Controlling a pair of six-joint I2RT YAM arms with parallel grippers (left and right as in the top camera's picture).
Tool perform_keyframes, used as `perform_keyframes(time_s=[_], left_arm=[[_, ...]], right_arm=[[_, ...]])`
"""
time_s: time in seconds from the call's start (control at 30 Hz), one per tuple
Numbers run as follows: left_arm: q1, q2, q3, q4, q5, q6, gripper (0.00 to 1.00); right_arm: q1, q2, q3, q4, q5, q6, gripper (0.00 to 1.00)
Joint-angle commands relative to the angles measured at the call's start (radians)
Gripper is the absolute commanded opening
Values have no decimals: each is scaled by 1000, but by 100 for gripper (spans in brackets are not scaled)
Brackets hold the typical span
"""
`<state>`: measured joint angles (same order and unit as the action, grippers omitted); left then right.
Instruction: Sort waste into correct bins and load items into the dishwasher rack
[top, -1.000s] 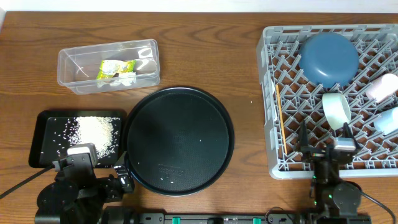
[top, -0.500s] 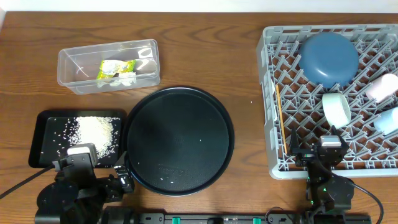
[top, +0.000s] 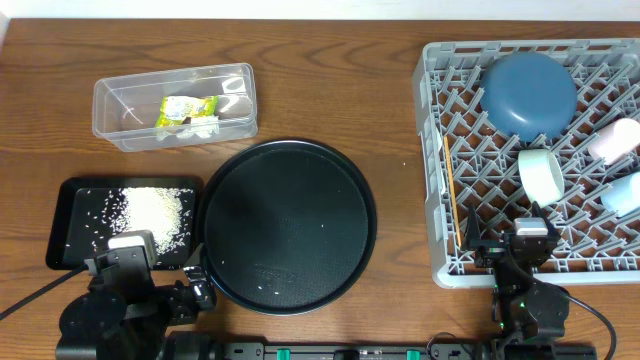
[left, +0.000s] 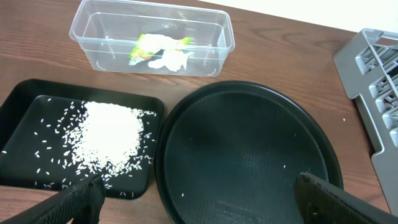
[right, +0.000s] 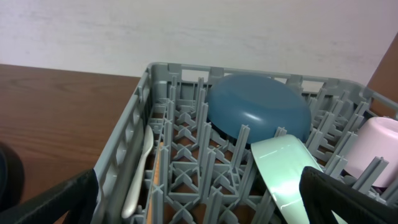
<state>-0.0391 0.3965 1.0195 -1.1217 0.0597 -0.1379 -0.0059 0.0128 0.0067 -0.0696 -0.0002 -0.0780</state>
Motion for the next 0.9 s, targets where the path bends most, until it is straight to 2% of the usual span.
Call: perform_keyframes(time_s=[0.0,0.43,0.6,0.73,0.87], left_arm=[[5,-1,-1,0,-12,-13,98],[8,-1,-1,-1,-12,-13,98],[58,-8,-14,-68,-24,-6,98],[65,-63,-111,-29,-27,43,98],[75,-155,-278,85,-27,91,98]], right_arm=[[5,-7,-1,-5,-8,-13,99],[5,-7,-1,-5,-8,-13,99],[5,-7,-1,-5,-8,-13,99],[5,-7,-1,-5,-8,-13,99],[5,-7,-1,-5,-8,-13,99]])
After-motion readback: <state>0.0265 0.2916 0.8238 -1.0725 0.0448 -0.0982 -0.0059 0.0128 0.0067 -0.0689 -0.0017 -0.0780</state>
